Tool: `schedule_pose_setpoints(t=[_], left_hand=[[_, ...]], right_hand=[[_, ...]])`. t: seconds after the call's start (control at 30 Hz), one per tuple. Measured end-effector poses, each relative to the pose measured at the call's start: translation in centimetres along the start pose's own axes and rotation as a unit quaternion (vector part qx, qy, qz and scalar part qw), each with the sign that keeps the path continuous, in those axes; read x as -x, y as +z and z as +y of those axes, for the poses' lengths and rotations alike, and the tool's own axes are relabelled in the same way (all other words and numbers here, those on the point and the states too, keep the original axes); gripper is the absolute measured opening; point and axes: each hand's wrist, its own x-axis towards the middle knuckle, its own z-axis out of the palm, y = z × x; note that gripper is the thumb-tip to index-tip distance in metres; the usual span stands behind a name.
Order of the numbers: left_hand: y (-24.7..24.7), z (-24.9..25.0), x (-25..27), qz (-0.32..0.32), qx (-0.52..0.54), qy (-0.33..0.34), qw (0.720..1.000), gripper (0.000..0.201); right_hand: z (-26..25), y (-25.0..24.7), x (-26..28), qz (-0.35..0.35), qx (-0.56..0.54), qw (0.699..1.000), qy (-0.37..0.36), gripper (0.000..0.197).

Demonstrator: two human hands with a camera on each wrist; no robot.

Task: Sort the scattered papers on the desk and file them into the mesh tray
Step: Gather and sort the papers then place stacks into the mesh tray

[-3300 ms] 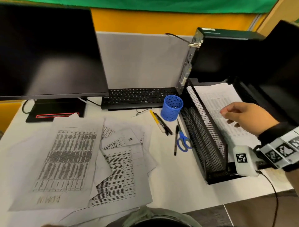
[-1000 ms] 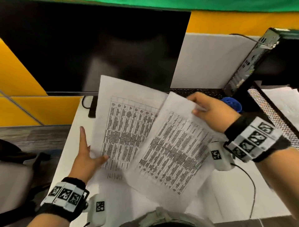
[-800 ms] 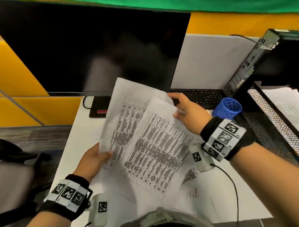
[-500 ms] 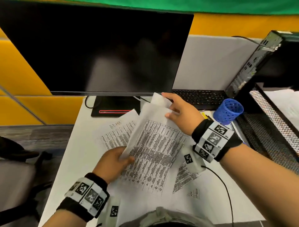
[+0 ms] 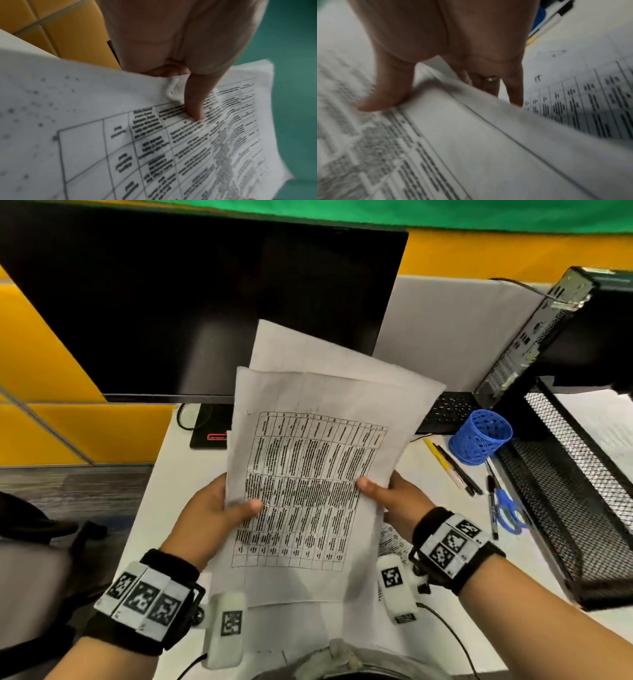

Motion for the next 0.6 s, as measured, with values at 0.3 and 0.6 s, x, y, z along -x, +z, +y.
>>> schedule_pose_setpoints(t=[0.3,0.6], left_hand=[[-0.2,0.9,-1.0,0.06,-0.06,0.02,0.996,0.028],[3.9,7.2,0.2,0.224,-0.022,0.261,0.939,0.036]], right_hand=[[-0.9,1.7,1.3,-0.026,0.007,0.998,-0.059,0.064],[-9.6,4.0,5.0,0.1,0.045,0.944,-0.31,0.026]])
